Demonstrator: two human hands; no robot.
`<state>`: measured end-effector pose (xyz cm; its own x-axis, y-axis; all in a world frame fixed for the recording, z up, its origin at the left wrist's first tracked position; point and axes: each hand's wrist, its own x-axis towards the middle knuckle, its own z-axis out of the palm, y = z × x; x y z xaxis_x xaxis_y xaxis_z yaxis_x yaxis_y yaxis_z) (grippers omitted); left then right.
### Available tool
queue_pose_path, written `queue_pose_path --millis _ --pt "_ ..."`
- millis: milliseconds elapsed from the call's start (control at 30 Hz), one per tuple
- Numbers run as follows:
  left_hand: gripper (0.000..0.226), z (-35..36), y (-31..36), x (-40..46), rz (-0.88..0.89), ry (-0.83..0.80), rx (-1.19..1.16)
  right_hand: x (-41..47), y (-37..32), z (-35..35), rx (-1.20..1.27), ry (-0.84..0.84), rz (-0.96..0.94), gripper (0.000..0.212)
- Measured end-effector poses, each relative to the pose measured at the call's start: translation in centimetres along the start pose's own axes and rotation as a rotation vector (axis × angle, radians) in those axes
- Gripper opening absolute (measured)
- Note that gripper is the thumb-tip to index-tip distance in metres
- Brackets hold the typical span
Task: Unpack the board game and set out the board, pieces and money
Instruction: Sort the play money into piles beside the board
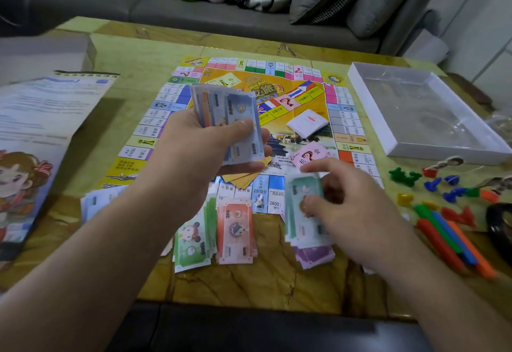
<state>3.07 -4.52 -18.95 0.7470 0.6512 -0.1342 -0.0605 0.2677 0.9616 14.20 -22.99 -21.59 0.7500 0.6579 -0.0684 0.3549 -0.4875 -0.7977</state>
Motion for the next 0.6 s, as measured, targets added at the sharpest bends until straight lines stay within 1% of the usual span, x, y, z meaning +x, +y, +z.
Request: queue_pose_path --millis 100,167,233,367,467,533,600 --pt "0.025 -0.2 0.1 0.0 0.003 0.007 -0.007 -1.2 -0.7 3.0 -0.01 -0.11 -0.034 0.035" --pt "0.024 -0.3 0.1 -0.1 0.007 0.008 0.001 -1.6 -1.0 4.3 -0.014 -0.147 -0.047 0.037" --pt "0.024 -0.5 0.3 0.0 0.018 0.012 0.004 -1.7 -1.4 5.1 0.002 -0.15 -0.059 0.037" --pt "0.024 -1.1 0.8 0.2 0.046 0.038 -0.018 -1.7 -2.5 6.6 0.007 -0.102 -0.126 0.037" --pt "0.027 -1.4 1.0 0.3 0.048 0.052 -0.035 -1.6 -3.0 8.1 -0.011 -0.153 -0.146 0.035" --pt "0.028 -1.6 1.1 0.3 0.044 0.049 -0.041 -1.5 -2.9 8.6 -0.028 -0.191 -0.127 0.033" --pt "0.027 -1.6 1.2 0.3 0.039 0.048 -0.046 -1.3 -2.5 8.4 -0.043 -0.193 -0.098 0.031"
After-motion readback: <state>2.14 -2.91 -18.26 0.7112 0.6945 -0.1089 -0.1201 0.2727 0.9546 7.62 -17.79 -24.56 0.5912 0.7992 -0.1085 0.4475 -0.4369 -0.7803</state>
